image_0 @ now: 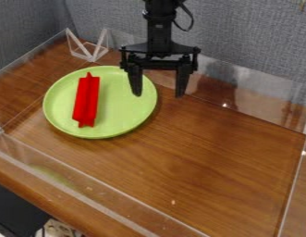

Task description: Put the red object on the right side

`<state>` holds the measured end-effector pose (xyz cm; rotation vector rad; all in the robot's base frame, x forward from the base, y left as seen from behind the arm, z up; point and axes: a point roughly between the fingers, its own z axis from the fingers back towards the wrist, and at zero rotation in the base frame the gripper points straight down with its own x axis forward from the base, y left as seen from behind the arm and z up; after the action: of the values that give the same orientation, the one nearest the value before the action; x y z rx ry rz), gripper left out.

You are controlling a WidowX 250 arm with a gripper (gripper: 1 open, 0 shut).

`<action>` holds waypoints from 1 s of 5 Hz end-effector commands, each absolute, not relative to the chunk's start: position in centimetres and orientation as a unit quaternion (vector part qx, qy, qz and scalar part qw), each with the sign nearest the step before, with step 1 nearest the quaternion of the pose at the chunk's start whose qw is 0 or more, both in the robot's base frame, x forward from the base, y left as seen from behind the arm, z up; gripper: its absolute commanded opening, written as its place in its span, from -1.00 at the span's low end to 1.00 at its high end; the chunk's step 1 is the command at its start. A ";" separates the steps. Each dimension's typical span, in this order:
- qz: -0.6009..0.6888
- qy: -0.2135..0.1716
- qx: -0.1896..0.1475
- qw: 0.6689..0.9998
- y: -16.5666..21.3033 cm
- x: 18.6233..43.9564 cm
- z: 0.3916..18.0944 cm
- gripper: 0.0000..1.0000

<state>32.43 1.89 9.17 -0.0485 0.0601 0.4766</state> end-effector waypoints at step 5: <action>0.327 -0.018 -0.050 0.944 2.6 32.0 12.5 1.00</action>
<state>31.95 2.10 10.14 -0.0863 0.0382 0.6547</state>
